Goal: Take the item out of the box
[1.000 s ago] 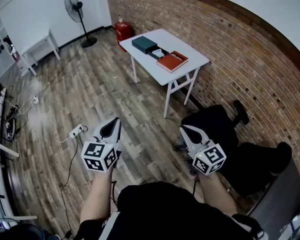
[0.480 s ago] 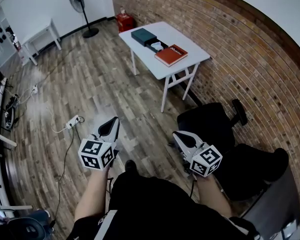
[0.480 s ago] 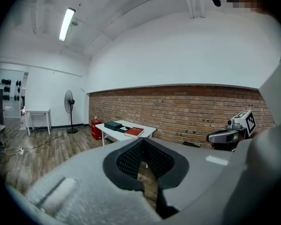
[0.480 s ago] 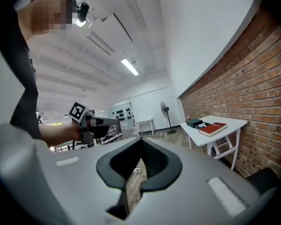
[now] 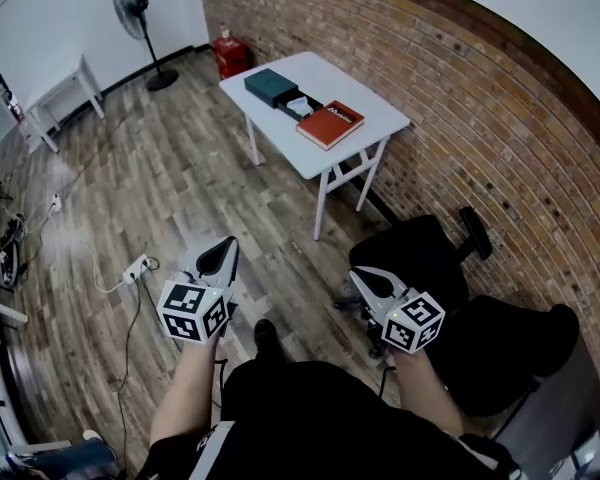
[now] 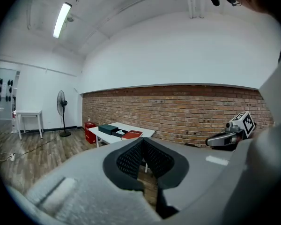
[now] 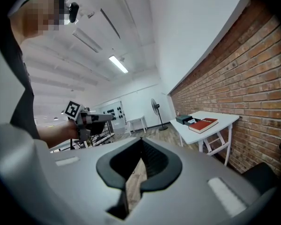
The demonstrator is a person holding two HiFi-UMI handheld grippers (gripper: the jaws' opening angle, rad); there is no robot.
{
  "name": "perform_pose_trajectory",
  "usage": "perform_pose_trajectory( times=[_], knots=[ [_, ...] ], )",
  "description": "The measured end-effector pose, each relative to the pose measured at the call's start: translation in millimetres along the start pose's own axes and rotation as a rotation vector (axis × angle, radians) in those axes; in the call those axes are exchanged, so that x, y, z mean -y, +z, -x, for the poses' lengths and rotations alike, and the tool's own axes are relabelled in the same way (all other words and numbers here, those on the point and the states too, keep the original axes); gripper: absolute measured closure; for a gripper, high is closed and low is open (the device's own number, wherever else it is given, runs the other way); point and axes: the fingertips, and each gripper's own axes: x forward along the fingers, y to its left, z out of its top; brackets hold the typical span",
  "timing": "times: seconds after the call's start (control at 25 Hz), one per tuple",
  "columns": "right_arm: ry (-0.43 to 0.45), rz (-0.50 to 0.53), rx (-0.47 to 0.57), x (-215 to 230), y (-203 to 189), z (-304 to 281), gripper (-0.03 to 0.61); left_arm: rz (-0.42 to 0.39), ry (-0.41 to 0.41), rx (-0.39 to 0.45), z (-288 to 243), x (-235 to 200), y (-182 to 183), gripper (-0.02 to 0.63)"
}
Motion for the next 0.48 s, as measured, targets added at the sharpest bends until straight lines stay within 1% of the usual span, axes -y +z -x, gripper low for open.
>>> perform_pose_trajectory(
  times=[0.28,0.48],
  knots=[
    [-0.036,-0.027,-0.015,29,15,-62,0.581,0.005,-0.033,-0.021,-55,-61,15,0.609],
    [-0.071,-0.056,-0.041,47,15,-98,0.581,0.002,-0.067,-0.050,-90,-95,12,0.608]
  ],
)
